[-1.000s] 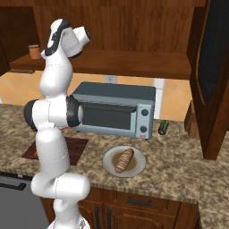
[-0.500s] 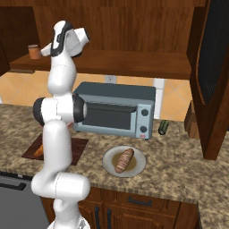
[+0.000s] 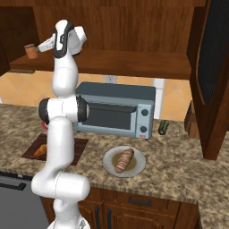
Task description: From the different types of pastries on the counter, select a croissant and place it on the cutting board. Then retrieve a jar of jam from the cabinet and place it alongside the croissant on the cutting board.
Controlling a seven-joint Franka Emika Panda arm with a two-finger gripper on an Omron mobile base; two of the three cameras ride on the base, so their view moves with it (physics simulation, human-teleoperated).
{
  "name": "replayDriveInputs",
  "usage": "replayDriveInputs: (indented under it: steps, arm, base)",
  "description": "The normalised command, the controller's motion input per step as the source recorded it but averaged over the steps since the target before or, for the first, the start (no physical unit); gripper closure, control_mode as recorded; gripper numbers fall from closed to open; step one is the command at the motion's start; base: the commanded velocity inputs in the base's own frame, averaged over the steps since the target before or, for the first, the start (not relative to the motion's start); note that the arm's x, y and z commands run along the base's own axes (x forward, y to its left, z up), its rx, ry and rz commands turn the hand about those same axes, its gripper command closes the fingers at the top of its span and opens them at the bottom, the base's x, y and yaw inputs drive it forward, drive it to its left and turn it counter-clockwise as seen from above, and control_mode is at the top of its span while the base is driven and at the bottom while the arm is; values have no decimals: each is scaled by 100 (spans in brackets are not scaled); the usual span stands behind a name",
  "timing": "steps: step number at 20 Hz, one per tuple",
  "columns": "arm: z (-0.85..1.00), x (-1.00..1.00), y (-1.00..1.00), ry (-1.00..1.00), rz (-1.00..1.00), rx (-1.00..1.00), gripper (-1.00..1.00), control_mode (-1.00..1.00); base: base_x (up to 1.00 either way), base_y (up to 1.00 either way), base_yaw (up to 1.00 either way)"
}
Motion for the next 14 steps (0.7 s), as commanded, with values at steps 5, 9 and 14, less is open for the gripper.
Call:
replayDriveInputs:
  steps: [5,9,14]
  arm:
    - [-73,-8,4,-3,29,1,-100,-100]
    - [-76,-20,3,-4,26,4,-100,-100]
    - [-10,-12,36,-4,7,0,100,-100]
  base:
    - [0,0,0]
    - [0,0,0]
    - [0,0,0]
